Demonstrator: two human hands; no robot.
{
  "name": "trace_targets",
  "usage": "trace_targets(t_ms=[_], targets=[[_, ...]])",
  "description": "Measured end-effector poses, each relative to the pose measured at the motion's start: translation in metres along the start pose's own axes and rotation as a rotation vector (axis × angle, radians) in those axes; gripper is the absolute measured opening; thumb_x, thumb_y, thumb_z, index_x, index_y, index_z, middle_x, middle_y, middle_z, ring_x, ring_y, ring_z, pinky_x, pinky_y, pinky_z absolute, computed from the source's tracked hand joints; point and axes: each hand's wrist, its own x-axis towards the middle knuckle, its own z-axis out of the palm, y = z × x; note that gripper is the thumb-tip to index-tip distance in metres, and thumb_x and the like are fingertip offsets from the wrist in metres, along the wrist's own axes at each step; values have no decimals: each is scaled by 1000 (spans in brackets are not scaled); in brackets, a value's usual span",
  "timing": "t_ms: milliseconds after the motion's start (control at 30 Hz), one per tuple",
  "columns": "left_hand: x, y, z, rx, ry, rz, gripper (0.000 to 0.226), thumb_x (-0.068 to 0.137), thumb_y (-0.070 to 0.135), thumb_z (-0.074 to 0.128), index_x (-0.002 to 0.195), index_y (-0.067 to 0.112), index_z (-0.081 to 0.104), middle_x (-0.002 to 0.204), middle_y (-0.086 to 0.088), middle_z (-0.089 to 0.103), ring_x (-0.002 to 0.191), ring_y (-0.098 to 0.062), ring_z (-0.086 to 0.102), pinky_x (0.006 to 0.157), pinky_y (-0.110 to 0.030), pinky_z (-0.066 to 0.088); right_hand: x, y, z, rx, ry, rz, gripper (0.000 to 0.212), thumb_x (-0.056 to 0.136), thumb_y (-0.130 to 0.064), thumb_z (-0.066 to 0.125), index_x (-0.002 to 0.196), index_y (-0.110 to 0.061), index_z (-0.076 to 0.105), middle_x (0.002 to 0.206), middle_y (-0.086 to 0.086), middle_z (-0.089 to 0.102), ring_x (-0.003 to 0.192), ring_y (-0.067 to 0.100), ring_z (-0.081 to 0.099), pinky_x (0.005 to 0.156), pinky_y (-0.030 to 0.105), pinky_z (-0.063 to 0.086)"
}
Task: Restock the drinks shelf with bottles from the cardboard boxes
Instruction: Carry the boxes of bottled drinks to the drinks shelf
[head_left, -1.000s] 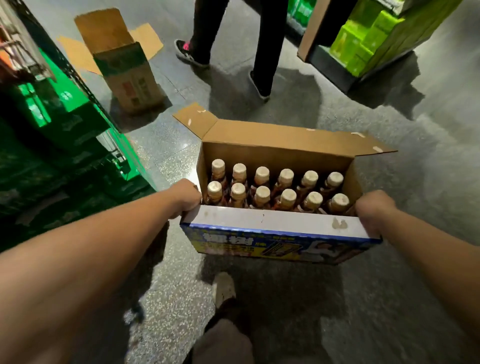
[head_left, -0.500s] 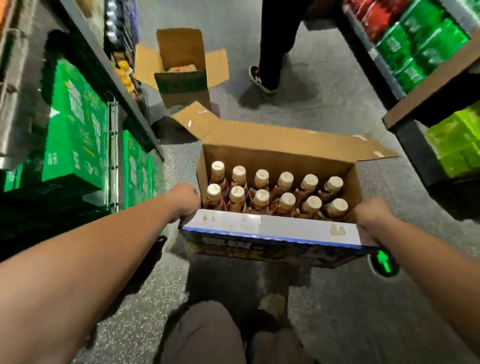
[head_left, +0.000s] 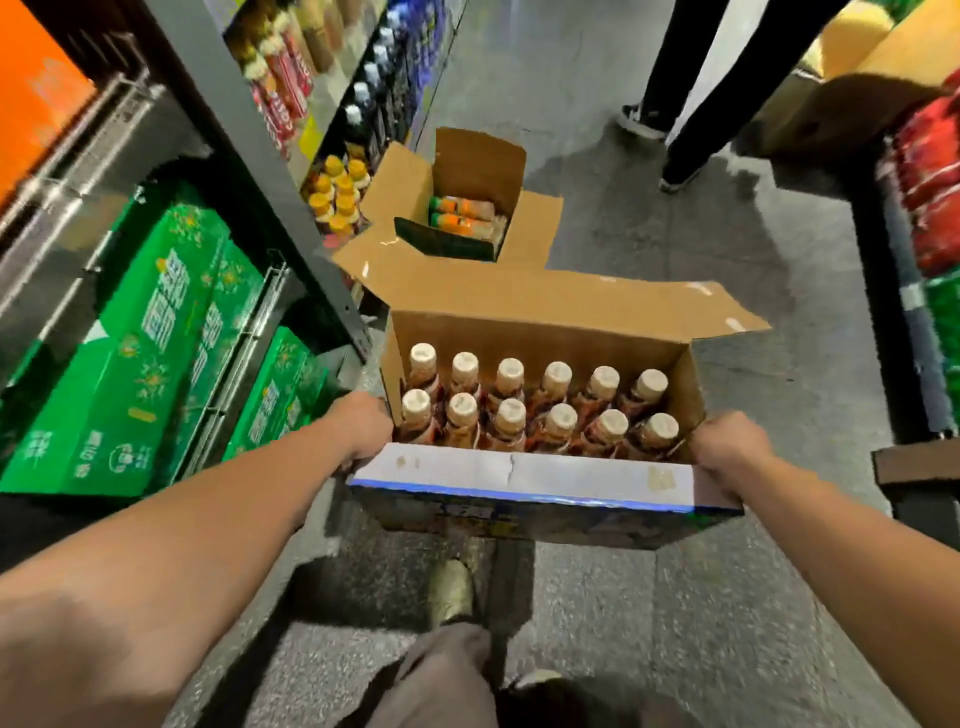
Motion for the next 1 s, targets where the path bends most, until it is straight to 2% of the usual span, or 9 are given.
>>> trace_targets(t_ms=[167,267,333,433,567,633,733,833,1000], targets=[[27,68,-37,12,37,-49,31,96,8,40,117,-1,61,121,-21,61,76,-19,48,47,-14,32,82,-36,-59,-7,-30,-86,23,90,-7,48,70,0,55,103,27,64,87,38,59,68,36,45],[31,126,-60,-160,24,-176,33,97,4,37,120,-2,60,129,-19,57,105,-27,56,78,-24,49,138,-59,-97,0,-33,-143,28,89,-6,49,62,-3,48,104,27,64,94,41,60,74,40,50],[38,159,-73,-42,-28,-139,32,97,2,35,111,-4,63,130,-16,57,119,-29,53,95,-32,43,173,-72,-125,-35,-32,-165,19,88,-7,50,71,1,55,107,27,63,99,41,60,77,40,50],[57,201,-86,86,-101,-77,29,94,0,41,70,7,55,100,-7,65,99,-25,56,76,-32,41,224,-97,-169,-69,-27,-166,18,87,-10,53,94,6,59,110,25,61,102,40,59,74,38,49],[105,262,-117,-9,-53,-89,34,96,-1,35,66,9,47,69,-3,40,65,-19,42,64,-27,35,287,-144,-233,-104,-16,-198,19,86,-7,56,69,-1,49,99,24,61,94,40,61,77,41,52],[130,293,-143,-76,-16,-147,29,97,1,34,74,6,51,74,-6,47,59,-15,37,54,-23,33,318,-165,-259,-162,-11,-210,20,86,-7,56,69,-2,48,97,21,61,95,39,61,79,40,53],[158,340,-181,81,18,-43,32,98,2,33,110,2,63,114,-12,63,96,-25,58,79,-32,44,366,-197,-293,-191,10,-223,19,87,-7,56,70,-1,49,96,18,58,100,39,59,80,40,51],[188,381,-216,177,18,22,35,100,5,30,118,0,60,127,-12,58,117,-27,53,91,-34,42,412,-228,-329,-276,25,-264,19,89,-7,54,71,1,52,94,18,53,103,39,57,80,38,48],[252,448,-265,-156,138,-133,33,98,10,37,118,-5,58,125,-22,58,113,-34,55,80,-32,43,504,-292,-381,-380,-12,-365,26,96,-9,47,114,3,62,126,21,58,119,34,53,92,34,43]])
